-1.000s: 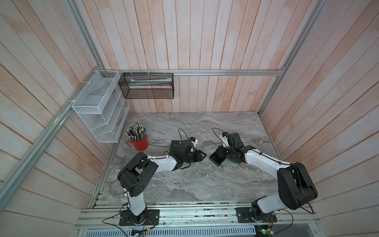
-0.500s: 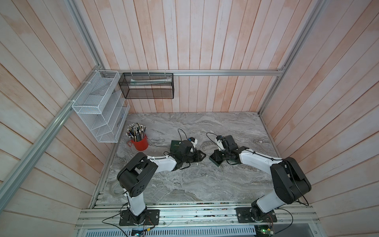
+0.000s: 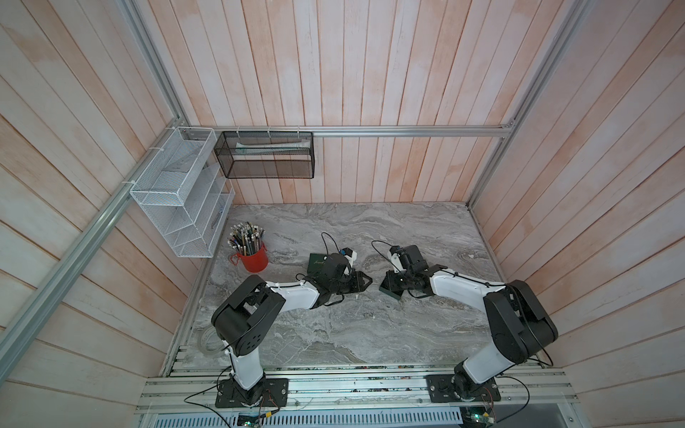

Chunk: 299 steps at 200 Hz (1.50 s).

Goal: Take the rings out of the lift-off lid box
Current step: Move the jewelry box to the center of the board.

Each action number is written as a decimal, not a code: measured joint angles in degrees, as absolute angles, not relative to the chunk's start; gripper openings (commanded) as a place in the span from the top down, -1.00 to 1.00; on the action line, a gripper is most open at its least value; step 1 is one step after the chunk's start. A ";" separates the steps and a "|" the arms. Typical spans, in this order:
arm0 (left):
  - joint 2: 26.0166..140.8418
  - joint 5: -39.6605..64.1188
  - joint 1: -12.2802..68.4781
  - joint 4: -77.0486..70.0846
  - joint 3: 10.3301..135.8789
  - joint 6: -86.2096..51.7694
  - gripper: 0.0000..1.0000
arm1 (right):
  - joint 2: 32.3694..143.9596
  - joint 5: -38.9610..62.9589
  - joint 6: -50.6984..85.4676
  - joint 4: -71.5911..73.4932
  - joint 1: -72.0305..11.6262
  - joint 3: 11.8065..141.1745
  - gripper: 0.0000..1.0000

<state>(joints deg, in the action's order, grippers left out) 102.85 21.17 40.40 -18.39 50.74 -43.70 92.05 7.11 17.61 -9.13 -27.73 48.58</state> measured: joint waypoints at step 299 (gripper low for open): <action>102.87 21.87 40.40 -18.44 50.74 -43.77 0.17 | 88.31 4.67 17.52 -12.80 -27.18 46.89 0.30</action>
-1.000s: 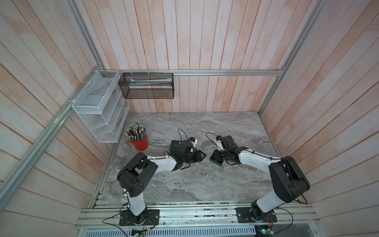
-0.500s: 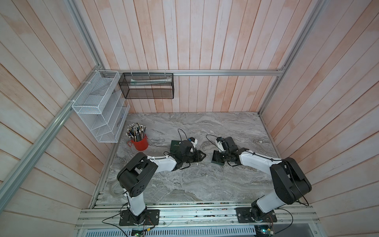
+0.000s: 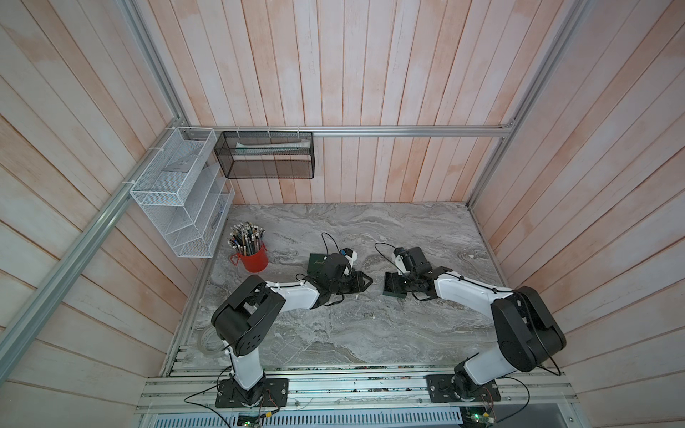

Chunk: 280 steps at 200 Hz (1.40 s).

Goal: Take the rings out of the lift-off lid box
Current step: Move the jewelry box to the center of the board, then take out the ring from the jewelry box.

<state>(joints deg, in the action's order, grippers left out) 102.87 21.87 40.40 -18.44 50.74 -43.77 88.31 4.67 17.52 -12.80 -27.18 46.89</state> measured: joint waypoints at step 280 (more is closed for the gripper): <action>103.09 22.09 40.40 -18.41 50.74 -43.77 0.17 | 90.96 2.37 15.49 -13.23 -29.74 47.55 0.30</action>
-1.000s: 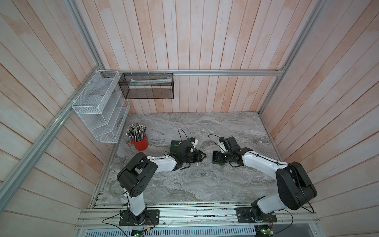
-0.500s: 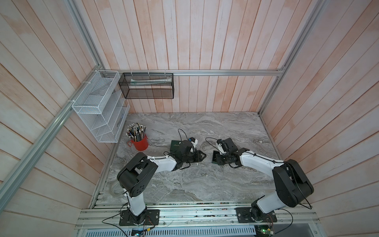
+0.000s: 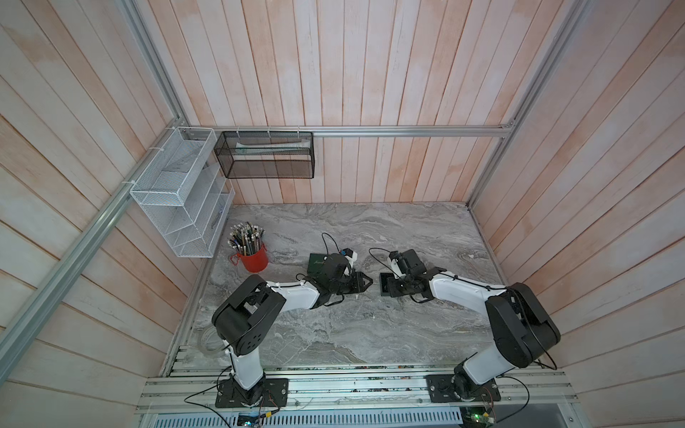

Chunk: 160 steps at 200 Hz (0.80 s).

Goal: Take the rings out of the lift-off lid box
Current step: Take out the ring from the jewelry box.

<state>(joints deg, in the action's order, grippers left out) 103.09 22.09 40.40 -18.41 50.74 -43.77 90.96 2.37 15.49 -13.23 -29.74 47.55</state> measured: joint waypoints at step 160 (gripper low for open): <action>103.09 22.06 40.07 -18.48 50.39 -43.79 0.17 | 93.41 1.48 44.38 -9.47 -30.79 48.25 0.37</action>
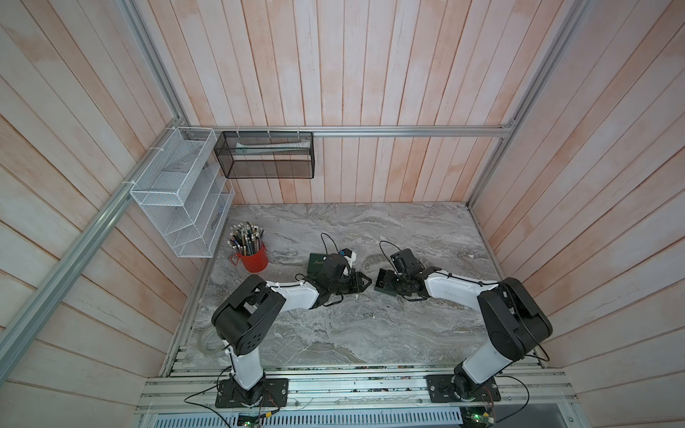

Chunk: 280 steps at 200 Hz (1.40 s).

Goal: Take the rings out of the lift-off lid box
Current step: Take out the ring from the jewelry box.

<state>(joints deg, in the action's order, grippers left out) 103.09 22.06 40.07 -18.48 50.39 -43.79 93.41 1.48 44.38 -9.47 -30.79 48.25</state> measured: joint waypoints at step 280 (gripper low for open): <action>103.09 22.09 39.64 -18.90 49.63 -43.99 0.17 | 99.74 -3.64 39.18 -12.03 -33.34 55.77 0.97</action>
<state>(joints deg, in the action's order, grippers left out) 103.09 22.09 39.64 -18.90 49.63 -43.99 99.74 -3.64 39.18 -12.03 -33.34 55.77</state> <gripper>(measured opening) 0.414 0.052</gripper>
